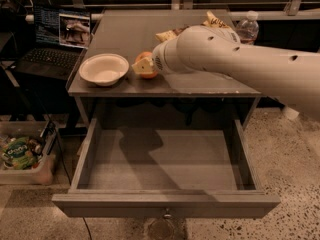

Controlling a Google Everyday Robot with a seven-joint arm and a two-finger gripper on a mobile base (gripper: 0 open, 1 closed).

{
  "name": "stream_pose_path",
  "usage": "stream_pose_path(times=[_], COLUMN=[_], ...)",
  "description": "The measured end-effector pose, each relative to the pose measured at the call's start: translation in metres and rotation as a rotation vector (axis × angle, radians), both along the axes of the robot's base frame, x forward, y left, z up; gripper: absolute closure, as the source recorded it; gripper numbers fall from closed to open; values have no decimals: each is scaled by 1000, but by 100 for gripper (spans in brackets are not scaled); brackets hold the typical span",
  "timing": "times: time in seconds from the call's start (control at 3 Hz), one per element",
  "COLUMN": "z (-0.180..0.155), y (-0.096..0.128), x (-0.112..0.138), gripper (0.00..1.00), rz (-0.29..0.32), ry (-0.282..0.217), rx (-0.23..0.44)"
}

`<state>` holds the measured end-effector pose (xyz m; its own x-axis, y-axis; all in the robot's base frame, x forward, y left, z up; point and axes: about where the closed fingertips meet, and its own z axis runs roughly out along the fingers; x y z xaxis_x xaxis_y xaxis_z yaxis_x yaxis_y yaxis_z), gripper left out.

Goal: Pick orange from top drawer and place on counter

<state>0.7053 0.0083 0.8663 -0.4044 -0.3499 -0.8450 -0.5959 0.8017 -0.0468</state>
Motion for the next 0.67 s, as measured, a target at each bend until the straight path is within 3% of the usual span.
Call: stream_pose_path(times=[0.33,0.67], z=[0,0], y=[0,0], x=[0,0], gripper=[12,0], rz=[0,0], ry=[0,0], rx=[0,0])
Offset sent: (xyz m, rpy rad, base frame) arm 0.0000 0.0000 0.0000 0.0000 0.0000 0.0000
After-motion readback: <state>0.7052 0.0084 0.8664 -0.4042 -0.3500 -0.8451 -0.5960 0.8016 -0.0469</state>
